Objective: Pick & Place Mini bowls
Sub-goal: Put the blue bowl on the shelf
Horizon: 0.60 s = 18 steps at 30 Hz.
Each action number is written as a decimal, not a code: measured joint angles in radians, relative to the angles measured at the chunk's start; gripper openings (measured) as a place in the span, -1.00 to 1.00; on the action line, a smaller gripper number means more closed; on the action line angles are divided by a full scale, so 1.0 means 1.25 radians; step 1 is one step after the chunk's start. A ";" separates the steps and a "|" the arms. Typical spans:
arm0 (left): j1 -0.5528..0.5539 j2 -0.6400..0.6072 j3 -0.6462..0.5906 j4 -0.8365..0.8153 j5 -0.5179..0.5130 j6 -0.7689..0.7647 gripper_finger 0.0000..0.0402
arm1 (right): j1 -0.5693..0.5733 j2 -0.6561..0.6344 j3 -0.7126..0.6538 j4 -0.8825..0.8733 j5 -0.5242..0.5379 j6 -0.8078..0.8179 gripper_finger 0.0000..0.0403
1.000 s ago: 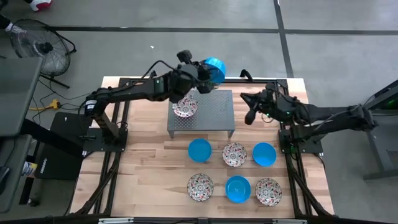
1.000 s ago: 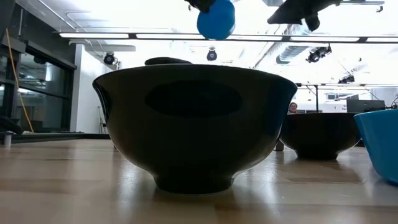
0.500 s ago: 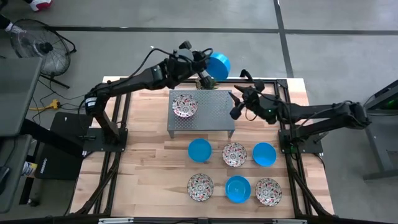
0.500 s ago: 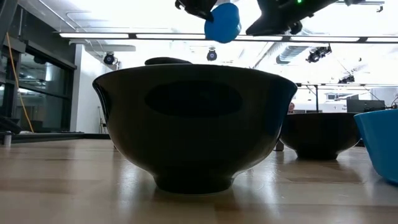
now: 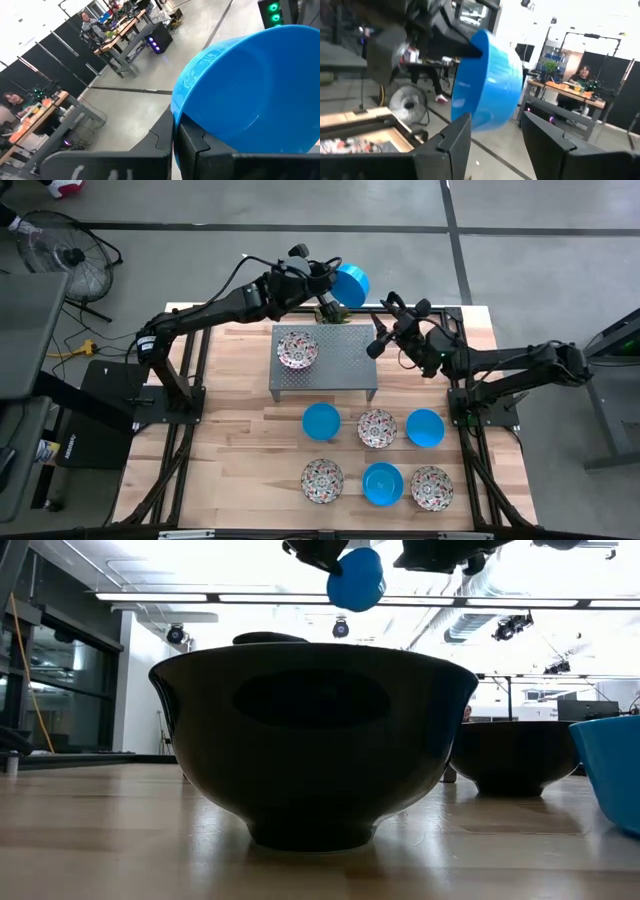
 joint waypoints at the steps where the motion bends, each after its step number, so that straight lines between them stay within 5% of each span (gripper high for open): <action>1: 0.000 0.000 0.000 0.000 0.000 0.006 -1.00 | 0.000 0.000 0.000 0.010 -0.004 -0.003 -0.19; 18: 0.000 0.000 0.000 0.078 0.023 0.032 -1.00 | -0.003 0.095 0.081 0.016 0.030 -0.120 -0.19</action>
